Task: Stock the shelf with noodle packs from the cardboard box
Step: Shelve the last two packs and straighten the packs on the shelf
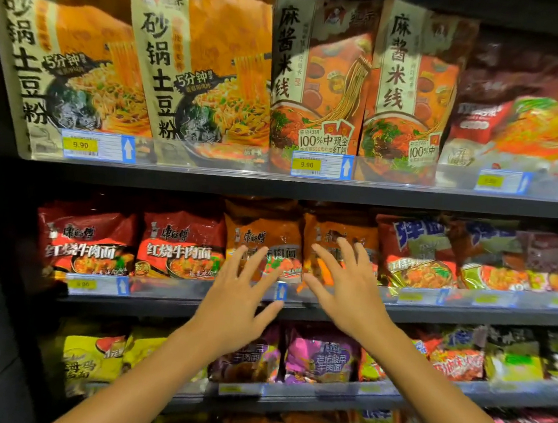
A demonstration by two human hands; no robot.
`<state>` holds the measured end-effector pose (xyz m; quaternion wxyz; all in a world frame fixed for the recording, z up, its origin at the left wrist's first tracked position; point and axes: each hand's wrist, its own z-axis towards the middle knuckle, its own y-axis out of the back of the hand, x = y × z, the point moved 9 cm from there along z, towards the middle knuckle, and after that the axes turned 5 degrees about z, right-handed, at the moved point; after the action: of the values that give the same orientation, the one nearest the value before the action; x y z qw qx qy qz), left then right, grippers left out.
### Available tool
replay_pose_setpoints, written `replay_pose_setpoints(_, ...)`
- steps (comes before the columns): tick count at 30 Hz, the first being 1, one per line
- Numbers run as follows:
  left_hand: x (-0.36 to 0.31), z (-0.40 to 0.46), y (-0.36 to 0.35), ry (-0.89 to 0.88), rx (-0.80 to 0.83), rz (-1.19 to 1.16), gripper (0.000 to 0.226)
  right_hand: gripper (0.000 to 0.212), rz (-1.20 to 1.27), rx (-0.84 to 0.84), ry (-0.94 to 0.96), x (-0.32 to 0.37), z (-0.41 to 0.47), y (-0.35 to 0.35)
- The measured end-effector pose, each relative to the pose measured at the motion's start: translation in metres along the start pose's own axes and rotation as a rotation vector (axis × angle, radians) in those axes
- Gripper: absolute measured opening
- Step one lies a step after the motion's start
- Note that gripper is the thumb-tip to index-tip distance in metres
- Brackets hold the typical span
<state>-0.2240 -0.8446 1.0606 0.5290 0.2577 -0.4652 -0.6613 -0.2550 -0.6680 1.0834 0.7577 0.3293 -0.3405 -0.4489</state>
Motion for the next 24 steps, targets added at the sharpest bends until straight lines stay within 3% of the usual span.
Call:
replay_pose_setpoints(4,-0.013,0.018,-0.016,0.092,0.106,0.027,0.081,0.081,-0.046,0.133,-0.153,-0.037,0.006,-0.01)
replay_pose_setpoints(11,-0.013,0.03,-0.021,0.125,0.18,0.046,0.1,0.083,-0.084,0.11,-0.041,-0.041,0.016,-0.011)
replay_pose_setpoints(19,-0.014,0.022,-0.009,0.137,0.118,0.001,0.092,0.078,0.052,0.138,0.066,-0.056,-0.002,0.001)
replay_pose_setpoints(24,-0.027,0.004,-0.004,0.103,-0.011,0.042,0.065,0.06,0.164,0.089,0.156,-0.075,-0.026,0.007)
